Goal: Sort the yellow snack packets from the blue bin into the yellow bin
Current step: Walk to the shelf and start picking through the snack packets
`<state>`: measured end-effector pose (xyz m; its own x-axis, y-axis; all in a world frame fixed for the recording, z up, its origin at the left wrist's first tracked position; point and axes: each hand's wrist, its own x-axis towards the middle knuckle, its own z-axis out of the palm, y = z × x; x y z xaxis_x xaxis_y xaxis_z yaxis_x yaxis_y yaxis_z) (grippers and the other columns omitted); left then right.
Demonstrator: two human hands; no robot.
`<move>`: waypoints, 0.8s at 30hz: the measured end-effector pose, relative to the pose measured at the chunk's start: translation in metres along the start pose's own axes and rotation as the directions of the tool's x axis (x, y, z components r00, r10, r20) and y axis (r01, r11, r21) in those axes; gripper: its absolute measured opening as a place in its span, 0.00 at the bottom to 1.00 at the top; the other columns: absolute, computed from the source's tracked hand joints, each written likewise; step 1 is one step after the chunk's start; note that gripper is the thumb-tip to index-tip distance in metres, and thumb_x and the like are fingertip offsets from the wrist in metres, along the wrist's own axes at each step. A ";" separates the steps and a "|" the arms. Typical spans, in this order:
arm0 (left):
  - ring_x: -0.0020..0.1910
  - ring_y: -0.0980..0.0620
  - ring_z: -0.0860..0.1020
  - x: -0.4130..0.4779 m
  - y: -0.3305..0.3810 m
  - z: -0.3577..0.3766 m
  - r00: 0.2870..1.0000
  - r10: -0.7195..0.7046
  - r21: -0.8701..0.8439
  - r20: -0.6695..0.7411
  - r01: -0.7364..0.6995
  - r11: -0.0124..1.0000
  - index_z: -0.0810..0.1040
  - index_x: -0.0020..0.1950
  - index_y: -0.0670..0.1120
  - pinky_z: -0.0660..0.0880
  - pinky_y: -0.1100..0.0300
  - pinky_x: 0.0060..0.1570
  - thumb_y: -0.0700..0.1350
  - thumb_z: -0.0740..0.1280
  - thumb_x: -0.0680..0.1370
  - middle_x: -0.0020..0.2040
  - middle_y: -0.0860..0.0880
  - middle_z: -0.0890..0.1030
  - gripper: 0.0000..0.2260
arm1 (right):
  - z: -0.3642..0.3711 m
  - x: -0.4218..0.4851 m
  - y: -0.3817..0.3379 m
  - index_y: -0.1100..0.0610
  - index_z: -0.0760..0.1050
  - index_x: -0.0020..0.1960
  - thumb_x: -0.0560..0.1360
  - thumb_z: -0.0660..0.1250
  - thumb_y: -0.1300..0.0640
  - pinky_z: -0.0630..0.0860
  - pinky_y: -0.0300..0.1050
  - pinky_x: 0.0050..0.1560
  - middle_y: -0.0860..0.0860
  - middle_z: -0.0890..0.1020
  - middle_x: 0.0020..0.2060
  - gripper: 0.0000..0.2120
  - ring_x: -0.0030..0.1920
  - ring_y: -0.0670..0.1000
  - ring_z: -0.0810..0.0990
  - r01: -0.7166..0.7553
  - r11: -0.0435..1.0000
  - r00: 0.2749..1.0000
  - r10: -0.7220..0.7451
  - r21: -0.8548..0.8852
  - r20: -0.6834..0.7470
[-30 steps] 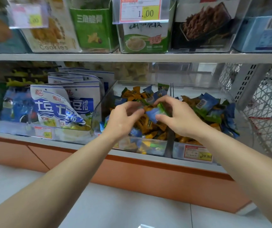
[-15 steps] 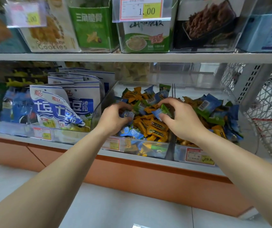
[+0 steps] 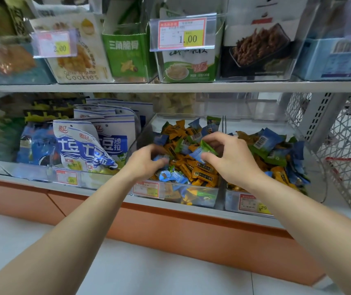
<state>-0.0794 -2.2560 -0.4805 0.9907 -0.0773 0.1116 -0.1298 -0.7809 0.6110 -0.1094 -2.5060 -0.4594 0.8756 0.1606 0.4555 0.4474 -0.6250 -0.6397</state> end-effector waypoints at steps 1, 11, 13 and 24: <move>0.54 0.54 0.77 -0.001 0.000 0.001 1.000 -0.001 0.018 -0.007 0.001 1.000 0.78 0.62 0.52 0.73 0.60 0.52 0.52 0.73 0.76 0.54 0.55 0.78 0.16 | 0.000 -0.001 0.000 0.49 0.78 0.61 0.73 0.73 0.53 0.74 0.36 0.52 0.38 0.79 0.47 0.17 0.49 0.39 0.78 -0.002 1.000 1.000 0.002 -0.002 -0.001; 0.52 0.54 0.80 -0.010 0.012 -0.016 0.935 -0.041 -0.231 -0.351 -0.044 0.972 0.81 0.57 0.53 0.79 0.55 0.54 0.40 0.75 0.74 0.52 0.54 0.82 0.14 | 0.001 -0.006 0.001 0.48 0.79 0.61 0.73 0.74 0.54 0.70 0.26 0.49 0.38 0.81 0.49 0.17 0.48 0.35 0.78 -0.050 0.994 0.998 0.052 0.094 -0.021; 0.55 0.58 0.80 -0.013 0.024 -0.018 0.953 -0.034 -0.423 -0.302 -0.102 0.901 0.79 0.59 0.54 0.79 0.55 0.55 0.39 0.74 0.75 0.53 0.58 0.81 0.16 | 0.002 -0.003 -0.005 0.46 0.80 0.57 0.73 0.75 0.54 0.73 0.27 0.48 0.37 0.82 0.46 0.14 0.48 0.35 0.79 -0.077 0.972 0.997 0.081 0.223 -0.010; 0.53 0.46 0.84 -0.045 0.084 0.007 0.996 -0.008 -0.862 -0.091 -0.074 0.502 0.82 0.54 0.53 0.82 0.55 0.50 0.36 0.72 0.76 0.51 0.47 0.85 0.13 | -0.001 -0.008 -0.039 0.54 0.68 0.62 0.84 0.58 0.53 0.83 0.56 0.44 0.57 0.82 0.55 0.09 0.50 0.58 0.85 -0.427 0.357 0.895 0.295 0.831 0.333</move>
<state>-0.1342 -2.3226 -0.4395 0.9841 -0.0141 0.1773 -0.1733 0.1483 0.9736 -0.1340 -2.4831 -0.4376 0.9768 0.2138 0.0124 -0.0632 0.3431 -0.9372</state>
